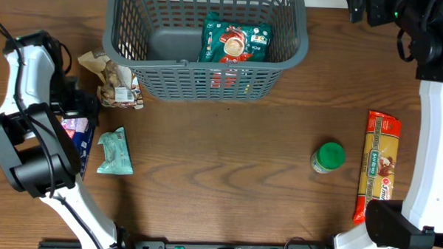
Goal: Pack container
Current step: 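Withdraw the right gripper to the upper right corner, then grasp the blue tissue box with the left gripper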
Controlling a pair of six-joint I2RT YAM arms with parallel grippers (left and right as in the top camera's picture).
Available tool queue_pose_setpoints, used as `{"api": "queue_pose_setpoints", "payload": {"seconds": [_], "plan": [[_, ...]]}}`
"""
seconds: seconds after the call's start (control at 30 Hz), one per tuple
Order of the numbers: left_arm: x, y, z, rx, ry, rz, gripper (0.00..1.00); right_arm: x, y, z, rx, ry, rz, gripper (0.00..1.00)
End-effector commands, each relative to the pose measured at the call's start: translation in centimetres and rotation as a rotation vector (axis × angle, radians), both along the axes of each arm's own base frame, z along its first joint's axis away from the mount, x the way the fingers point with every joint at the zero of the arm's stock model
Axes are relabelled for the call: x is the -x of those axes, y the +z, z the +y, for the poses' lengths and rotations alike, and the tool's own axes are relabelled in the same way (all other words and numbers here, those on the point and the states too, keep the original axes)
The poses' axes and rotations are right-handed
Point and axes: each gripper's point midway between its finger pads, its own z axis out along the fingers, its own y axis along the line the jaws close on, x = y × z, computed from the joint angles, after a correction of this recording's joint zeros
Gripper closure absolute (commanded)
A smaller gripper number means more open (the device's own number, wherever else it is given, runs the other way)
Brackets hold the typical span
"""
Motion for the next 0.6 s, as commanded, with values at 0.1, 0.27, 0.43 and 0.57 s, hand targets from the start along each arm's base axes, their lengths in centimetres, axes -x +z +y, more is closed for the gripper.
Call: {"api": "queue_pose_setpoints", "payload": {"seconds": [0.1,0.27,0.43,0.57], "plan": [[-0.1,3.9,-1.0,-0.002,-0.055,-0.18,0.01,0.4,-0.8,-1.2,0.007,-0.03,0.037,0.01],[0.9,4.8,-1.6,-0.004,-0.065,-0.226,0.01,0.8,-1.4,-1.4,0.008,-0.034,0.066,0.01],[1.5,5.5,-2.3,0.007,-0.078,-0.289,0.01,1.2,-2.1,-1.5,0.009,-0.037,0.1,0.01],[1.3,5.5,-2.1,-0.015,-0.151,-0.347,0.01,1.3,-2.2,-1.8,0.008,-0.044,0.105,0.01]]}}
